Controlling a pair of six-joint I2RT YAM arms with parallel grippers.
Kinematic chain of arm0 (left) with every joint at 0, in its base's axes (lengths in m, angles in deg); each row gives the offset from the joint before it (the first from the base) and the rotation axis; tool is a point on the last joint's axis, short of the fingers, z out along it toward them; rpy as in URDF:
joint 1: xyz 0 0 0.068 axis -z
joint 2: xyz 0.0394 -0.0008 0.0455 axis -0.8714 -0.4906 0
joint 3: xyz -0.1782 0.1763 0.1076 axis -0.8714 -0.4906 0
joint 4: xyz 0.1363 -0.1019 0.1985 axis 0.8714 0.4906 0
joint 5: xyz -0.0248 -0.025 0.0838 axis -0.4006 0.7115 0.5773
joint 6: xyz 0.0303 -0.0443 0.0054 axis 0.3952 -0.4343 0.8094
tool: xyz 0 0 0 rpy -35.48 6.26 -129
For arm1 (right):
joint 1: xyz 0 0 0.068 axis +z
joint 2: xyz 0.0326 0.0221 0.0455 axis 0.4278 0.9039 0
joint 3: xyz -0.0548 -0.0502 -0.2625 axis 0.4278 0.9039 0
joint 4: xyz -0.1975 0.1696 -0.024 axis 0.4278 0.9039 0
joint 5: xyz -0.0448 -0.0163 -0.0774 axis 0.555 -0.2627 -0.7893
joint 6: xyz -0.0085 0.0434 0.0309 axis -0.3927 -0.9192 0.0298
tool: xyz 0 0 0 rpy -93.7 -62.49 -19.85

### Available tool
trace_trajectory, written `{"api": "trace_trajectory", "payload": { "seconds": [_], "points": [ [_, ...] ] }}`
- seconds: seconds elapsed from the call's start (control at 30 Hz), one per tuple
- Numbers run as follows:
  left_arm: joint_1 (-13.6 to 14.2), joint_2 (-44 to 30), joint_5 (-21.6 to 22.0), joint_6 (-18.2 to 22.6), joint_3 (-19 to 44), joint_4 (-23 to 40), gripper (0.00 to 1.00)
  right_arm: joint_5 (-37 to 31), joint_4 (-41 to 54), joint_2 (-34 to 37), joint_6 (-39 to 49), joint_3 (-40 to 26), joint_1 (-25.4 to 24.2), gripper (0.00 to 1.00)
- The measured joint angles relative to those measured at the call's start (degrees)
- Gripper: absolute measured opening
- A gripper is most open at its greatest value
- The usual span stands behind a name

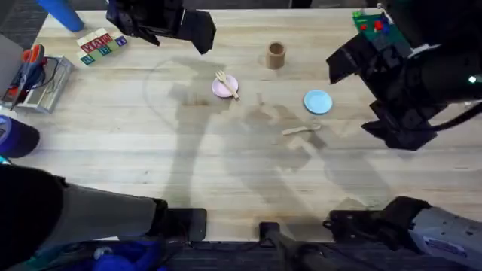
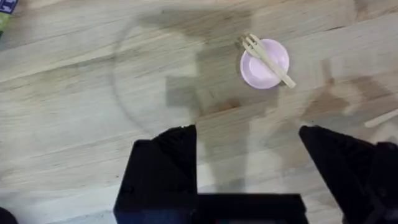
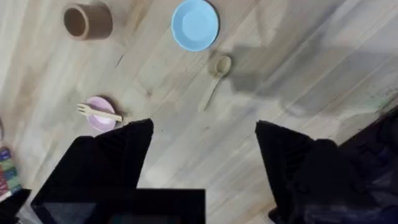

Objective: Pick up a utensil and set it on the pink plate, then put the other utensil in the container.

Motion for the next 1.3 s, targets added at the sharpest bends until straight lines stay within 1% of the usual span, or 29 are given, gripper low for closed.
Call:
{"api": "trace_trajectory", "payload": {
  "seconds": [0.17,0.4,0.63,0.77,1.3],
  "points": [
    [0.0,0.0,0.0,0.0,0.0,0.0,0.993,-0.7,0.0,0.0,-2.6,0.0,0.0,0.996],
    [0.0,0.0,0.0,0.2,0.0,0.0,0.993,-0.8,0.0,0.7,-3.5,0.0,0.0,0.996],
    [0.0,0.0,0.0,0.2,0.0,0.0,0.993,-0.5,-3.1,6.5,-2.8,0.0,0.0,0.995],
    [0.0,0.0,0.0,0.2,0.0,0.0,0.992,-0.3,-3.3,9.3,-2.5,0.0,0.0,0.997],
    [0.0,0.0,0.0,0.2,0.0,0.0,0.993,0.4,-6.2,20.0,7.5,0.0,0.1,0.996]
  ]
}}
